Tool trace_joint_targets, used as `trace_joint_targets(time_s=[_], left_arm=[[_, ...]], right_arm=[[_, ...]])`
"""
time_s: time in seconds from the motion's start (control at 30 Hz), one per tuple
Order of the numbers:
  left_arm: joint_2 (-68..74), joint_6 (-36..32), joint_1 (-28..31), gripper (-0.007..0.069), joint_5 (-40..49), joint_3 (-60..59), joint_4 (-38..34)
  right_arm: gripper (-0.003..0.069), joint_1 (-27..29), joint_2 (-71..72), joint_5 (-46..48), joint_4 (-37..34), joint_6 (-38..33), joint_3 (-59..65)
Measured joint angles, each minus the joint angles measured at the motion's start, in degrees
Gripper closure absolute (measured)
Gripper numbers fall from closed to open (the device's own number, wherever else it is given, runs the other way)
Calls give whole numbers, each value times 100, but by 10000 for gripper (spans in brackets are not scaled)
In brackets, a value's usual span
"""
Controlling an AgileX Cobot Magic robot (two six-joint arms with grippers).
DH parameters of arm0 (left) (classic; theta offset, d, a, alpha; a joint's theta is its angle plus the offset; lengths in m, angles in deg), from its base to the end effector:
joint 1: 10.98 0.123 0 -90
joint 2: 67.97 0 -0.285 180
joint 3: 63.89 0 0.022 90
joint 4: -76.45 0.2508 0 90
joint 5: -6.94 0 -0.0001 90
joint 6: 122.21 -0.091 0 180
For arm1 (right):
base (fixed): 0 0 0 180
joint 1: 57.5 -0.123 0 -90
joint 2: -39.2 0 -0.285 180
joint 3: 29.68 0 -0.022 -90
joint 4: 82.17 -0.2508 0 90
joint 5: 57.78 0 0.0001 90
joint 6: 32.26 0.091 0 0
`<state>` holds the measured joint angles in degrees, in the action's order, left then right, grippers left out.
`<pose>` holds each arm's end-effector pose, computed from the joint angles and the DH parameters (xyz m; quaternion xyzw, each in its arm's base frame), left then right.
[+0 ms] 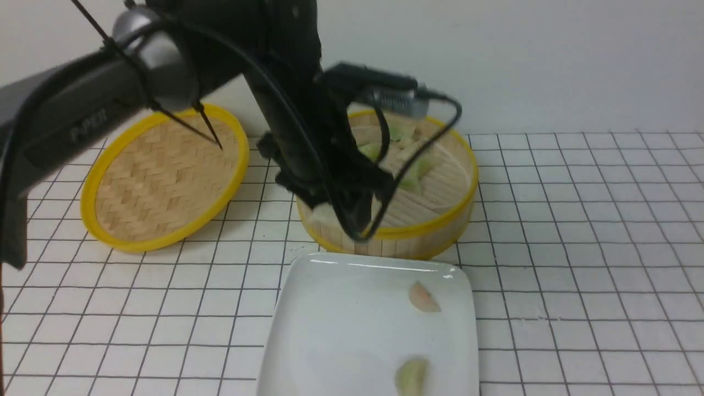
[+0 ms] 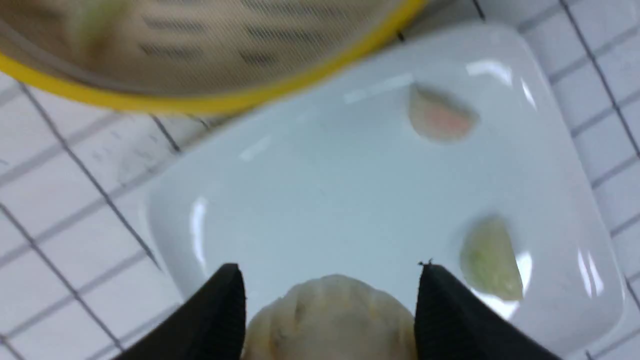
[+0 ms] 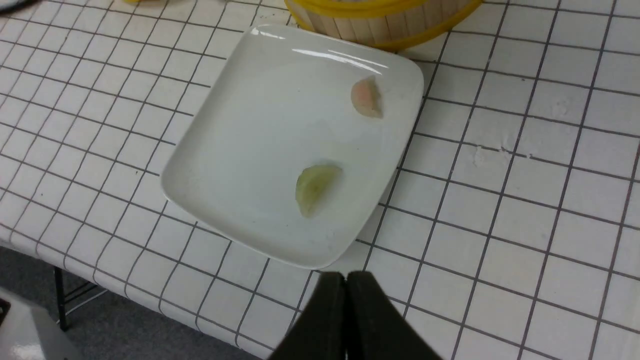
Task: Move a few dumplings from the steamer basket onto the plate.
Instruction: Use the left arm to put the dumpling into the plate
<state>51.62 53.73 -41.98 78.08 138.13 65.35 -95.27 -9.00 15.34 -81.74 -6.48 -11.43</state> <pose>0.3430 -0.2255 0.2719 0.2773 0.9511 -0.1144 0.0733 0.0716 0.0547 0.3865 -0.0978 0.9333 0.1788 0.2957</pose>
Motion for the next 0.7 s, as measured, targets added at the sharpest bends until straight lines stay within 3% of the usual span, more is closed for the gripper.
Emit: trace_joint_targets(time_s=[0.17,0.4,0.6,0.7], left_arm=[[435,-63,-401,232,-635,-499,-84],[912,-57,-472,230,-1061,-499,-32],[951,-25,-472,95,-1004,-262,70],[937,7,-472,113,-554,177,165]], right_arm=[[673,0,0,0,44,0,0],[673,0,0,0,86,-95,0],[673,0,0,0,135,-285,0],[673,0,12,0,219,-303,0]])
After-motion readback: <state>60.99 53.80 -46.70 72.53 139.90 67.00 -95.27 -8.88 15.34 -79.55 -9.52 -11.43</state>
